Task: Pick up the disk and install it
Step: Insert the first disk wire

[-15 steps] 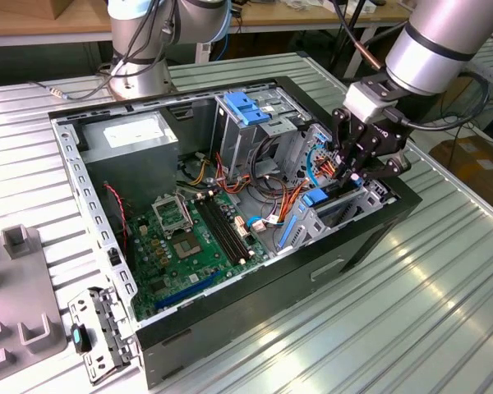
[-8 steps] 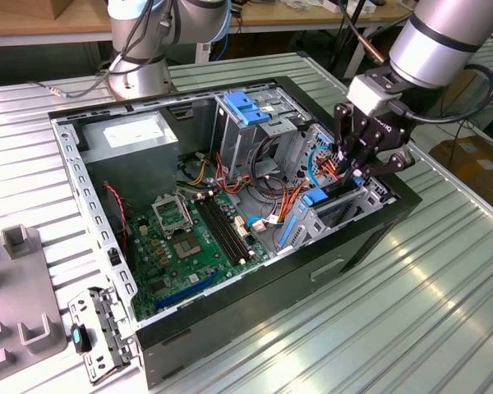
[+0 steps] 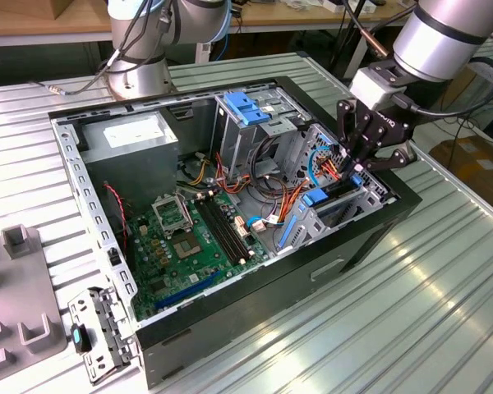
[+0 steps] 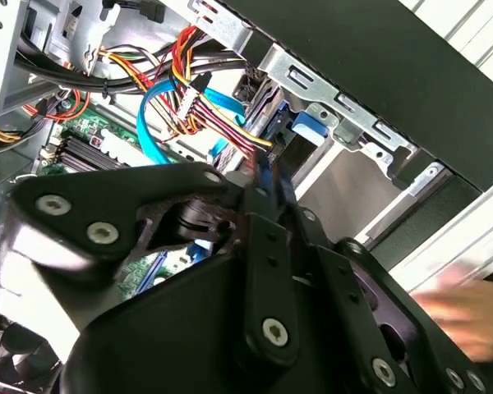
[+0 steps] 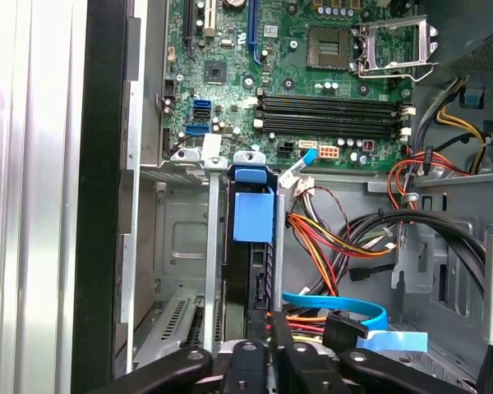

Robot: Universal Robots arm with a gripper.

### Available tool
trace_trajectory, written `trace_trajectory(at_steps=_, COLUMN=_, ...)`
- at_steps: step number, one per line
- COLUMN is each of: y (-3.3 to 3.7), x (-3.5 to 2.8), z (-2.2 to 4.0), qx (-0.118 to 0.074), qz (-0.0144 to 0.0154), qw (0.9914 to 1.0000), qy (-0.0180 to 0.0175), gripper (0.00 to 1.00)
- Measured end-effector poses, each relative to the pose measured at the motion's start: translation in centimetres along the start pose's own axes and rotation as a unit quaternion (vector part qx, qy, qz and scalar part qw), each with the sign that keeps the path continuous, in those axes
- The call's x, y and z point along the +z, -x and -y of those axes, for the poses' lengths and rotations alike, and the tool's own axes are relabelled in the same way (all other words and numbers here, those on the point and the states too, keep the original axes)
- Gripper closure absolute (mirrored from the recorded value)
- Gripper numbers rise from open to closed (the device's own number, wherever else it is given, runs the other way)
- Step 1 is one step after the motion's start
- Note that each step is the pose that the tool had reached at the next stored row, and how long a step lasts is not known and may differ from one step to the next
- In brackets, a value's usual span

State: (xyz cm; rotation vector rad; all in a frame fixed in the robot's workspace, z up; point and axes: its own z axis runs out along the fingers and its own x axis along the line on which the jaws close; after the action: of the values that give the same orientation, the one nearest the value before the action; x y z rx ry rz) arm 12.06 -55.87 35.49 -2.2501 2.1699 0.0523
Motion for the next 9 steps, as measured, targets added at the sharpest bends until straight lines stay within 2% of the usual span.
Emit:
trace_trajectory(at_steps=1, y=0.00, x=0.00, z=0.00, qx=0.000, qz=0.0000, qw=1.00000, qy=0.0000, gripper=0.89)
trace_trajectory(at_steps=9, y=0.00, x=-0.06, z=0.00, qx=0.000, qz=0.0000, qw=1.00000, qy=0.0000, gripper=0.89)
